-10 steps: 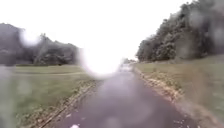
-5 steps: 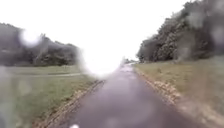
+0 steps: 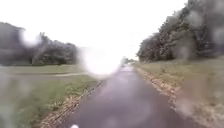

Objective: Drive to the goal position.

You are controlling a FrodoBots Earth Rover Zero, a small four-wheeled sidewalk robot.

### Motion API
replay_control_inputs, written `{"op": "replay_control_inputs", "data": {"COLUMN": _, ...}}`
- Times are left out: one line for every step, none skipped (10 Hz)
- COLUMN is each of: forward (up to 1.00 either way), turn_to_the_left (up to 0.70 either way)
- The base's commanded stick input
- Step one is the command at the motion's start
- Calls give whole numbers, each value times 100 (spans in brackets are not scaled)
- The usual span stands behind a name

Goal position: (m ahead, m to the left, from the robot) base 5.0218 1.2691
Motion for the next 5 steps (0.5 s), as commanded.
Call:
{"op": "replay_control_inputs", "data": {"forward": 85, "turn_to_the_left": 0}}
{"op": "replay_control_inputs", "data": {"forward": 85, "turn_to_the_left": 0}}
{"op": "replay_control_inputs", "data": {"forward": 85, "turn_to_the_left": 0}}
{"op": "replay_control_inputs", "data": {"forward": 85, "turn_to_the_left": 0}}
{"op": "replay_control_inputs", "data": {"forward": 85, "turn_to_the_left": 0}}
